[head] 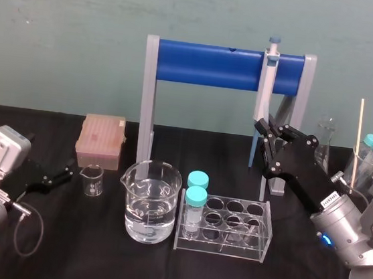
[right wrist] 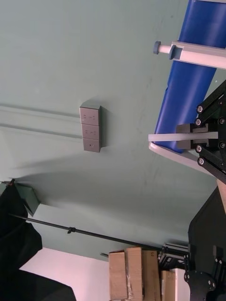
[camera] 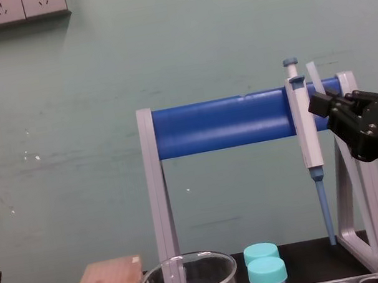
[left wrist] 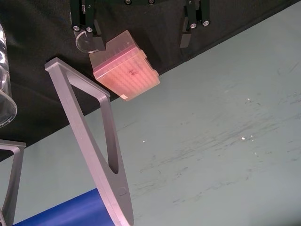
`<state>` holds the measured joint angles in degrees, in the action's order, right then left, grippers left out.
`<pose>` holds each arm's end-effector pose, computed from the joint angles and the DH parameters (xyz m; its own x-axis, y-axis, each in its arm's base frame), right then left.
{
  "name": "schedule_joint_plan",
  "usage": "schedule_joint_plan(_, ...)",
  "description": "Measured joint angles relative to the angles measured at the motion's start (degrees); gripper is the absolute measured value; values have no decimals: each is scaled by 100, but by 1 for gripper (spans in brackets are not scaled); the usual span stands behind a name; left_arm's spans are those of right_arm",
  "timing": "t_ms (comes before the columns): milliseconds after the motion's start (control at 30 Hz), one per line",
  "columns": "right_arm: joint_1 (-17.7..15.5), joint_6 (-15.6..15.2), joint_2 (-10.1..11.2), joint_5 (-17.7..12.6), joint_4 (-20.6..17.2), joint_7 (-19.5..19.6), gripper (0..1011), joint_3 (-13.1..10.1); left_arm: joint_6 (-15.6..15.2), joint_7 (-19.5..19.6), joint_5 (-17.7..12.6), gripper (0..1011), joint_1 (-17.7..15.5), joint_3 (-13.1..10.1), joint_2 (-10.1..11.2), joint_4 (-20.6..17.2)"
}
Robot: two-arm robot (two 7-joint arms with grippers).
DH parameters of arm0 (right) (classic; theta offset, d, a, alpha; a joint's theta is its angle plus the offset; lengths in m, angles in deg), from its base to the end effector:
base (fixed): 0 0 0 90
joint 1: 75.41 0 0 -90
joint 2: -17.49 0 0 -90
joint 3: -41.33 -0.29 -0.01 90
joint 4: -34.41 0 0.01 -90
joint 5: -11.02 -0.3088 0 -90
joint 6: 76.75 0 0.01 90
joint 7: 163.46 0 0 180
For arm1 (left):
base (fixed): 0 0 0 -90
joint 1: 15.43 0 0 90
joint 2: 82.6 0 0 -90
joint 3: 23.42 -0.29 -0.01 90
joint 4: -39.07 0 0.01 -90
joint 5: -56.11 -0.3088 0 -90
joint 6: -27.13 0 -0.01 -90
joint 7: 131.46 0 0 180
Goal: Pick up the stirring rod with one hand, then place it down.
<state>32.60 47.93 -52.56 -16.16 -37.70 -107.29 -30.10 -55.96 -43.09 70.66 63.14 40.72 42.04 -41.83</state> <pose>0.4045 -0.0432 -0.2906 0.6265 -0.7456 0.2270 0.6194 0.6531 0.4357 0.3581 0.0827 -0.3023 0.2921 0.8804 0.3736 -0.9553 0.2872 0.0701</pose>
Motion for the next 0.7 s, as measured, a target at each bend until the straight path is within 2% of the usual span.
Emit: schedule_joint_plan(700, 0, 0, 0, 0, 0, 0, 68, 0, 0, 0, 0, 1000, 0, 0, 0, 0)
